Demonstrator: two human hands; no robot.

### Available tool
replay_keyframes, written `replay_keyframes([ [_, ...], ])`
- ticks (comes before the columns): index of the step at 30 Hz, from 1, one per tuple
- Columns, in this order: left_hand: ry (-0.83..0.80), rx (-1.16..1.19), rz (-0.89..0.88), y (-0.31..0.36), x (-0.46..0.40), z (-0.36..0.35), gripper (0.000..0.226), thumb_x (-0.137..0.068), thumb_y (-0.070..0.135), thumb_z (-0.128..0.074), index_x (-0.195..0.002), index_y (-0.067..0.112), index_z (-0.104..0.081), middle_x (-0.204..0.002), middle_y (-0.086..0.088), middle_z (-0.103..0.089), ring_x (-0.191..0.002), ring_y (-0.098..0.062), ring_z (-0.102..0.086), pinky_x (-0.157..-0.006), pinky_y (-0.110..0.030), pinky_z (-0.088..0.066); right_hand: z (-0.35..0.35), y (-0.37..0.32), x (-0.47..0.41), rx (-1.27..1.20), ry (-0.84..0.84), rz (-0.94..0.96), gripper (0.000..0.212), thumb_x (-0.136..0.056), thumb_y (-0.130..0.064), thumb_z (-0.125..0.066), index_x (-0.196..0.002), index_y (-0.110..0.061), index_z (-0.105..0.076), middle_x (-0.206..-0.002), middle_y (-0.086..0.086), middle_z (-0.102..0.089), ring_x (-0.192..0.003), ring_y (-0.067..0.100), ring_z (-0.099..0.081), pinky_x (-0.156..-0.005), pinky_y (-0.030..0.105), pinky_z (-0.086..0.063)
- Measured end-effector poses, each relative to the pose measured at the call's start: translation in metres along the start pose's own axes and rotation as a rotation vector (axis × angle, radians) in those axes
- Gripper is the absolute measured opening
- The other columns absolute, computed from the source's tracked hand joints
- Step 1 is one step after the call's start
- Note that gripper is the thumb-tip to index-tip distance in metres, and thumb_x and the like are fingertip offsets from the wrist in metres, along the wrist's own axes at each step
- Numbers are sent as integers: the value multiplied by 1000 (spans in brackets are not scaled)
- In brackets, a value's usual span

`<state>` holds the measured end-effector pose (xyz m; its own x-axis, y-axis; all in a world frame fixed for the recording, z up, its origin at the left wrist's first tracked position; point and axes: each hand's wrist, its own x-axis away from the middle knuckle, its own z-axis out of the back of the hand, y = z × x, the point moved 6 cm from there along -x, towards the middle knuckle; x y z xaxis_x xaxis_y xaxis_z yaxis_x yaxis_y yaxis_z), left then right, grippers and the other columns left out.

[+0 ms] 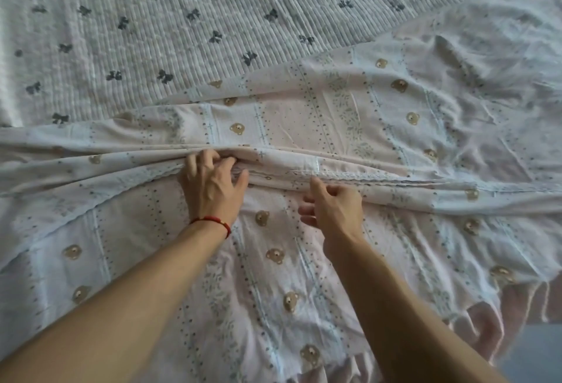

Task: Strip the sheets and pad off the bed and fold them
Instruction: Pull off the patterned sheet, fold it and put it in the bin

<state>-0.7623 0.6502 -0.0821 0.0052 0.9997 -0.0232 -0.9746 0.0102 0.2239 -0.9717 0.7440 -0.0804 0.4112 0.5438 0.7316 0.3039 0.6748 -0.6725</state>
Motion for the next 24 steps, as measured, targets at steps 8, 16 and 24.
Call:
replay_keyframes([
  [8, -100, 137, 191, 0, 12, -10, 24, -87, 43, -68, -106, 29, -68, -116, -6, -43, -110, -33, -42, -90, -46, -44, -13, -4, -22, -366, 67, -248, 35, -91, -28, -77, -106, 1, -66, -95, 17, -75, -77, 26, -76, -59, 34, -64],
  [16, -23, 1058, 904, -1, 56, -18, 64, -70, 53, -82, -113, 13, -59, -115, -8, -66, -98, -25, -68, -90, -44, -56, 8, 10, -5, -324, 58, -174, 19, -89, -13, -70, -85, -11, -52, -70, 4, -56, -52, 13, -49, -48, 27, -37],
  [24, -194, 1544, 1280, -14, 140, -44, 53, -75, 21, -84, -124, 11, -67, -117, -12, -72, -105, -26, -70, -71, -36, -58, 62, 79, 48, -378, 67, -260, 13, -87, -5, -71, -88, -7, -59, -73, 8, -61, -55, 15, -54, -50, 27, -46],
])
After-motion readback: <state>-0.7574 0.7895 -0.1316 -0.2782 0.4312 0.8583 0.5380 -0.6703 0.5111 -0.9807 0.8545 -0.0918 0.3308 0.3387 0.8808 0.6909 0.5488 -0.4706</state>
